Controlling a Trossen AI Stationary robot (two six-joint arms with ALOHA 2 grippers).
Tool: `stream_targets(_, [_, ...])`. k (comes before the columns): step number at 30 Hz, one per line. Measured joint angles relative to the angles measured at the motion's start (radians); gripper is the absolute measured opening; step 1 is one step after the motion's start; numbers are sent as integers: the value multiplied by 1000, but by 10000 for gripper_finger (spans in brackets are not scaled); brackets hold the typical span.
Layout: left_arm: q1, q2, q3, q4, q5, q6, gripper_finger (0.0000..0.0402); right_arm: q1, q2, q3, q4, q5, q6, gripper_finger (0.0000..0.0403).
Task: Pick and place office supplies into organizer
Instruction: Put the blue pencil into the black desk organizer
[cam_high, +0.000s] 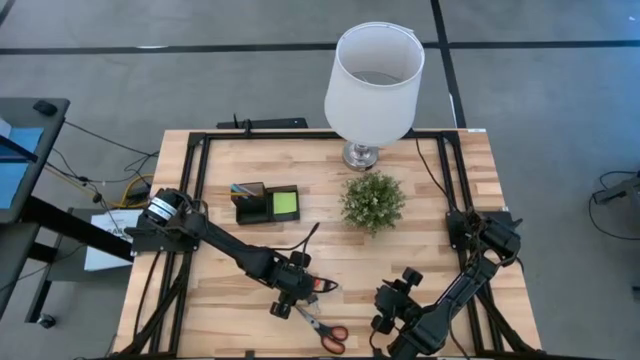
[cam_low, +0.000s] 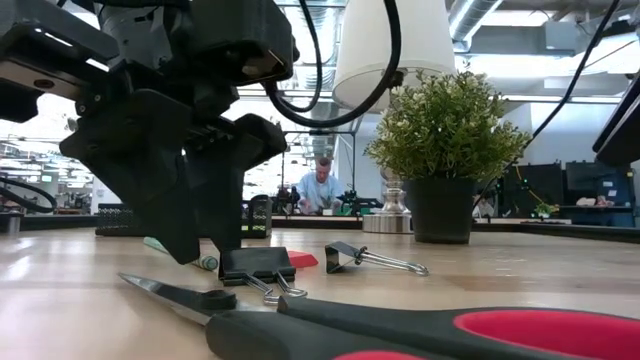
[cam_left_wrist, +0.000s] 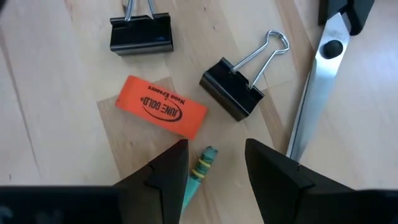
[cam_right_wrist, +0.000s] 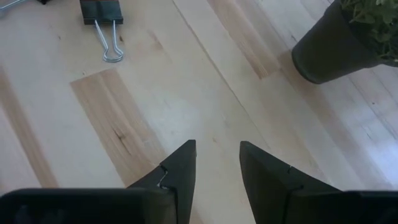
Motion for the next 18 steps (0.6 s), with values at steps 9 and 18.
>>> stream_targets(9, [4,19,0,10,-1,-11,153,0,0,0,3,0,0,118])
stream_targets(18, [4,76,8,-10,3,-18,146,1,0,0,5,0,-1,118])
